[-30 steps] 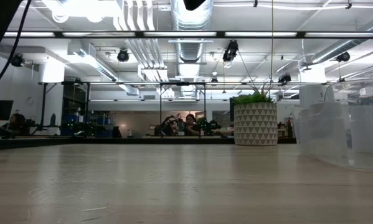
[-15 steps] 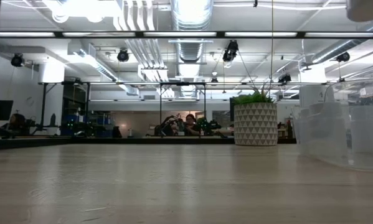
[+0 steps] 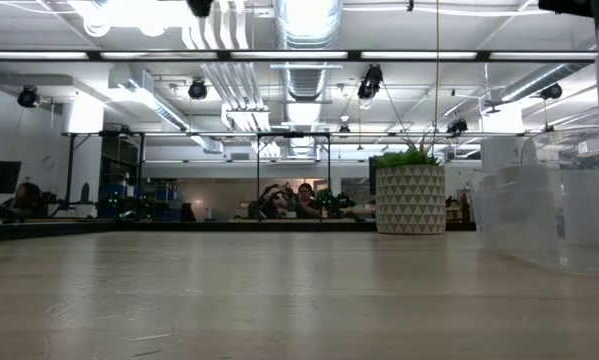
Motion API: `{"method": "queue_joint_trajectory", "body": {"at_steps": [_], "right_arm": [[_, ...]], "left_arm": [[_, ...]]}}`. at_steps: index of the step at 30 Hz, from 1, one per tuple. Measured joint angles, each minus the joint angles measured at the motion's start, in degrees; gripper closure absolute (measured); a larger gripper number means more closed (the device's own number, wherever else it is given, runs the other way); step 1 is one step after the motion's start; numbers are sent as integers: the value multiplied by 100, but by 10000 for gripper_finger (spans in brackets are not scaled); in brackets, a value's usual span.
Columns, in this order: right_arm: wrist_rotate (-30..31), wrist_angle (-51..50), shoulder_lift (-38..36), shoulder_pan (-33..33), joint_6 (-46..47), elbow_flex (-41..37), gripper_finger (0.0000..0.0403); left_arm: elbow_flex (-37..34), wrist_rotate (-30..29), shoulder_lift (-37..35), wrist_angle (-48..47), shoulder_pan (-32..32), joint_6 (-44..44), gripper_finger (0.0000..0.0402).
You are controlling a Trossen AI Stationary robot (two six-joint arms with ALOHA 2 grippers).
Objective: Pick and place pill bottles into a basket
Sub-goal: Put the white medicine bottle into the transparent bin
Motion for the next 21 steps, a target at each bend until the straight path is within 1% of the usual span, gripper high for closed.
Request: {"method": "queue_joint_trajectory", "body": {"at_steps": [2, 4, 9, 13, 16, 21], "right_arm": [[89, 232, -37, 82, 188, -225, 261], [211, 420, -77, 148, 398, -424, 261], [245, 507, -129, 271, 838, -931, 261], [171, 853, -155, 412, 1067, -1311, 261], [113, 1172, -155, 514, 1276, -1516, 261], [117, 1214, -153, 566, 1516, -1698, 261]], "left_arm": [[-665, -123, -419, 517, 0, -139, 87], [-1168, -166, -770, 757, -2, -147, 87], [-2022, -448, -1378, 740, -2, -349, 87], [-2362, -501, -1697, 782, -2, -474, 87], [-2493, -525, -1811, 781, -2, -442, 87], [-2738, -522, -2048, 782, -2, -394, 87]]}}
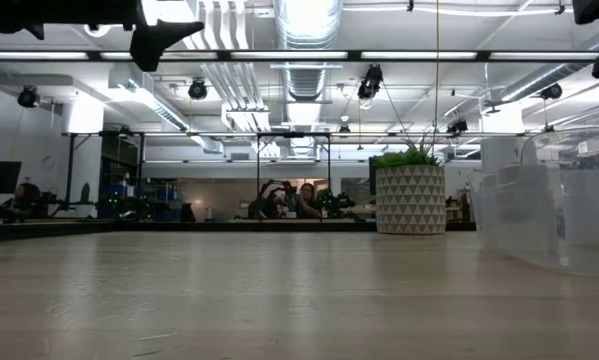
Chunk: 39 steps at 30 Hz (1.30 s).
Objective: Pick and place pill bottles into a basket
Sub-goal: Put the white medicine bottle into the transparent bin
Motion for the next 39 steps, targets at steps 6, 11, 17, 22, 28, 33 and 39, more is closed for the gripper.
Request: {"method": "queue_joint_trajectory", "body": {"at_steps": [6, 11, 17, 22, 28, 33, 39], "right_arm": [[-133, 72, 11, -2, -89, -133, 261], [-151, 135, 11, -2, -167, -149, 261], [-151, 133, 11, -2, -216, -149, 246], [-157, 133, 11, -2, -255, -149, 224], [-160, 141, 11, -2, -255, -149, 223], [-164, 147, 11, -4, -108, -149, 223], [312, 208, -345, 41, -58, 81, 219]], "left_arm": [[-479, 74, -294, -6, -2, -46, 87], [-778, 92, -554, 8, -24, -163, 87], [-1123, 94, -860, 14, -24, -194, 87], [-1470, 102, -1196, -21, -49, -336, 87], [-1811, 114, -1609, -7, -57, -505, 87], [-2029, 114, -1849, 3, -58, -646, 87], [-2165, 168, -2068, -34, -87, -795, 87]]}}
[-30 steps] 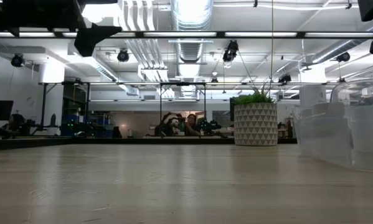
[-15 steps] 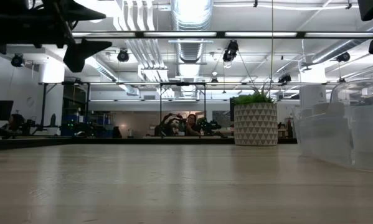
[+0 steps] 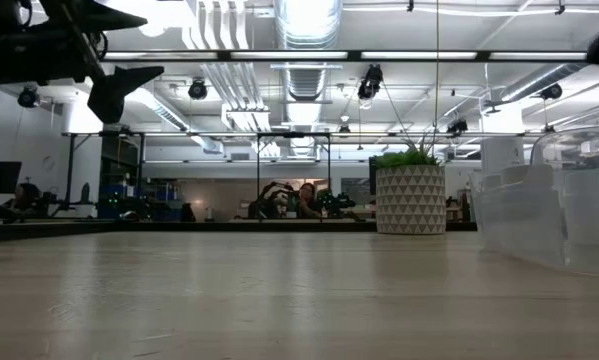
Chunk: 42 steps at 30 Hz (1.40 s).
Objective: Pick and place pill bottles into a basket
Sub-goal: Put the white medicine bottle into the transparent bin
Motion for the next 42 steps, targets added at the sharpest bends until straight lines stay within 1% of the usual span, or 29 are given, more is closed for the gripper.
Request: {"method": "queue_joint_trajectory", "body": {"at_steps": [2, 5, 9, 11, 13, 14, 16, 18, 20, 22, 25, 27, 29, 32, 37, 40, 42], "right_arm": [[560, 111, -234, 73, -30, 64, 221], [1794, 475, -769, 247, 84, 72, 224], [3374, 824, -1662, 455, 751, -240, 231], [4055, 1184, -2195, 600, 865, -492, 234], [4590, 1815, -2749, 715, 674, -839, 238], [4762, 2246, -3043, 764, 409, -1048, 239], [4918, 3304, -3641, 783, -369, -1543, 242], [4954, 4582, -4233, 773, -1299, -2108, 245], [4880, 6083, -4762, 770, -2350, -2716, 247], [4379, 7850, -5248, 690, -3489, -3401, 248], [3363, 10387, -5737, 496, -4990, -4337, 248], [2792, 11487, -5912, 389, -5675, -4750, 250], [2372, 11931, -6040, 316, -5974, -4950, 254], [2006, 11894, -6139, 253, -6056, -5005, 262], [1279, 11904, -6104, 204, -6398, -5003, 279], [1228, 11944, -6168, 204, -6515, -5233, 292], [1366, 12036, -6222, 202, -6486, -5458, 302]], "left_arm": [[0, 25, -30, -21, 0, 0, 87], [0, 33, -78, -24, 0, 0, 87], [0, 44, -130, -17, 0, 0, 87], [0, 44, -134, -19, 0, -2, 87], [0, 44, -134, -19, 0, -5, 87], [0, 44, -134, -19, 0, -6, 87], [0, 44, -134, -19, 0, -11, 87], [0, 44, -134, -19, 0, -11, 87], [0, 44, -134, -19, 0, -23, 87], [0, 42, -132, -20, 0, -113, 87], [0, 44, -133, -32, 0, -272, 87], [0, 44, -134, -66, 0, -308, 87], [0, 46, -149, -136, 0, -314, 87], [-2, 44, -134, -170, 0, -399, 87], [-21, 49, -94, -169, 0, -461, 87], [-88, 51, -59, -172, 0, -457, 87], [-174, 109, -21, -161, 0, -457, 87]]}}
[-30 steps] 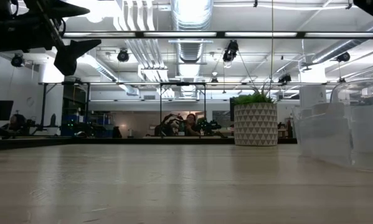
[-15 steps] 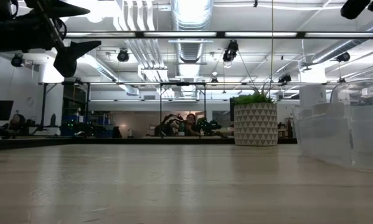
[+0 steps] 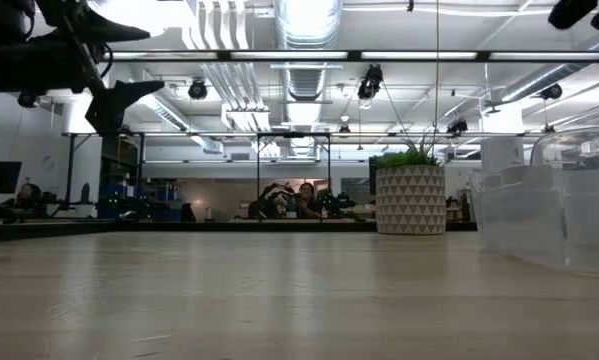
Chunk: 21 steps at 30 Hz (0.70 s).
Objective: Pick and place pill bottles into a basket
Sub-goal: Put the white medicine bottle into the transparent bin
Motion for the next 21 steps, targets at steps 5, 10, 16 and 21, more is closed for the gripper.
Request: {"method": "queue_joint_trajectory", "body": {"at_steps": [5, 10, 16, 21], "right_arm": [[397, -165, -93, -3, -110, -66, 324], [481, -128, -94, -3, -143, -66, 336], [481, -234, 36, 2, 371, -66, 334], [481, -264, 98, 2, 426, -66, 328]], "left_arm": [[-220, 451, 103, -3, 0, -189, 87], [-240, 698, 247, 85, -4, -901, 87], [-237, 985, 357, 63, 0, -1469, 87], [-235, 1234, 497, 59, 0, -1566, 87]]}}
